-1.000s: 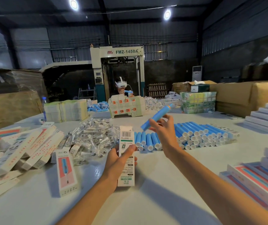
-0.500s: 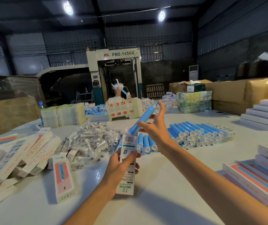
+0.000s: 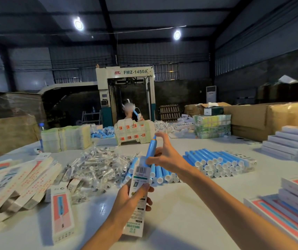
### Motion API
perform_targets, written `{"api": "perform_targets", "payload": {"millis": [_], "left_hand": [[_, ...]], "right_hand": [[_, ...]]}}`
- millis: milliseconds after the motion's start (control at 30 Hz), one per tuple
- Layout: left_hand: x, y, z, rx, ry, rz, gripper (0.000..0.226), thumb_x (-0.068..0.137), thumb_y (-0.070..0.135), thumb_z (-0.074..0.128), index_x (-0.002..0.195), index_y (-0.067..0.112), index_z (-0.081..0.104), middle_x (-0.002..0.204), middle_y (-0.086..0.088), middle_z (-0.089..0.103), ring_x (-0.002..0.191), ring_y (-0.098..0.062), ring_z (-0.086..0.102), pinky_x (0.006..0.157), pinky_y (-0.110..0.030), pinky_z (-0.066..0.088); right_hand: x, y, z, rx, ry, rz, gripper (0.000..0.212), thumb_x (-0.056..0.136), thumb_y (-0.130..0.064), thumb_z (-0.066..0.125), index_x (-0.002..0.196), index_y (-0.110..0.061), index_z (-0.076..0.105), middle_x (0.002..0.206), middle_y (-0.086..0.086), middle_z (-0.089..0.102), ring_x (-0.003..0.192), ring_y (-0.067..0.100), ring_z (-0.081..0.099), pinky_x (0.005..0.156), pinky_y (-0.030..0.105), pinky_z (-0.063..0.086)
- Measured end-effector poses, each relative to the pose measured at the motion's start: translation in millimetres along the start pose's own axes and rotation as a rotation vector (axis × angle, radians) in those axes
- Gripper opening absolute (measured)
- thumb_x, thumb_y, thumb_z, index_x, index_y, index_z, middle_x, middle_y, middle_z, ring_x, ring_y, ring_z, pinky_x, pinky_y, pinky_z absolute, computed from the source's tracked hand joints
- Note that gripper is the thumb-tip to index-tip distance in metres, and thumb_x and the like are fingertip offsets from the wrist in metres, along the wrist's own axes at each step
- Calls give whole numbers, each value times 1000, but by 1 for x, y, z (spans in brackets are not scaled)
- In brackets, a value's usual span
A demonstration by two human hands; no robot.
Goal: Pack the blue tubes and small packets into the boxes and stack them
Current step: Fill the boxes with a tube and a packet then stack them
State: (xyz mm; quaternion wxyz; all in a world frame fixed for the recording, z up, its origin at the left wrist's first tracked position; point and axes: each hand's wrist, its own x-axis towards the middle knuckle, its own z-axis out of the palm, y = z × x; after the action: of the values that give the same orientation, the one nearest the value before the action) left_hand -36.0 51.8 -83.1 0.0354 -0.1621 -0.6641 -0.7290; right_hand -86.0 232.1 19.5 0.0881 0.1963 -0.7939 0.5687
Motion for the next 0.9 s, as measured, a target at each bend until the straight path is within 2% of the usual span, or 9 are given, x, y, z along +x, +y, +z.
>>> {"api": "perform_targets", "payload": {"millis": [133, 200, 367, 467, 567, 667, 733, 833, 900], "left_hand": [[0, 0, 0, -1, 5, 11, 40, 95, 35, 74, 128, 13, 64, 109, -12, 79, 78, -29, 73, 71, -41, 63], [0, 0, 1, -13, 17, 10, 39, 96, 33, 74, 127, 12, 64, 108, -13, 79, 77, -29, 72, 70, -41, 63], [1, -2, 2, -26, 71, -1, 32, 99, 30, 72, 124, 10, 66, 104, -15, 79, 73, -29, 70, 65, -39, 62], [3, -5, 1, -26, 108, -23, 25, 103, 25, 68, 123, 10, 66, 102, -16, 79, 70, -29, 71, 63, -39, 61], [7, -8, -4, 13, 195, -15, 24, 102, 30, 70, 120, 15, 68, 97, -10, 81, 67, -31, 75, 58, -34, 59], [13, -11, -23, 101, 429, 9, 32, 93, 44, 76, 113, 20, 69, 89, -1, 81, 64, -29, 77, 56, -35, 61], [19, -10, -42, 141, 591, 12, 42, 85, 53, 72, 111, 21, 68, 87, -2, 80, 68, -30, 78, 66, -44, 65], [26, -10, -72, 164, 784, 15, 36, 96, 47, 71, 118, 19, 65, 99, -11, 78, 84, -38, 76, 79, -56, 64], [29, -10, -89, 179, 880, 18, 35, 100, 42, 69, 120, 13, 65, 98, -12, 75, 83, -35, 74, 70, -47, 62]], "right_hand": [[-4, 2, 1, -68, -7, -39, 65, 88, -15, 77, 132, -30, 31, 102, 10, 74, 97, 26, 72, 78, 35, 62], [-9, 4, 4, -95, -13, -64, 55, 89, -17, 75, 129, -27, 38, 105, 7, 72, 97, 24, 72, 81, 40, 62], [-19, 19, 15, -307, 44, -220, 18, 100, -19, 63, 118, -20, 60, 117, -7, 67, 104, 14, 66, 86, 34, 60], [-24, 34, 24, -274, 33, -261, 20, 105, -19, 56, 124, -24, 59, 122, -14, 64, 107, 6, 64, 82, 29, 59], [-21, 49, 33, -184, 110, -237, 22, 108, -21, 52, 129, -23, 59, 125, -14, 63, 110, 4, 61, 86, 26, 57], [-10, 66, 44, -259, 153, -214, 24, 106, -11, 51, 127, -19, 59, 121, -6, 63, 105, 7, 60, 88, 28, 53], [-1, 75, 55, -356, 120, -223, 29, 102, -5, 52, 128, -15, 58, 119, -1, 61, 103, 11, 59, 87, 26, 49], [18, 83, 74, -478, 47, -246, 35, 97, 1, 53, 128, -13, 57, 119, 1, 57, 105, 19, 55, 87, 26, 44], [32, 84, 89, -556, 4, -252, 40, 96, 3, 52, 131, -14, 57, 127, 4, 57, 115, 21, 52, 91, 24, 40]]}}
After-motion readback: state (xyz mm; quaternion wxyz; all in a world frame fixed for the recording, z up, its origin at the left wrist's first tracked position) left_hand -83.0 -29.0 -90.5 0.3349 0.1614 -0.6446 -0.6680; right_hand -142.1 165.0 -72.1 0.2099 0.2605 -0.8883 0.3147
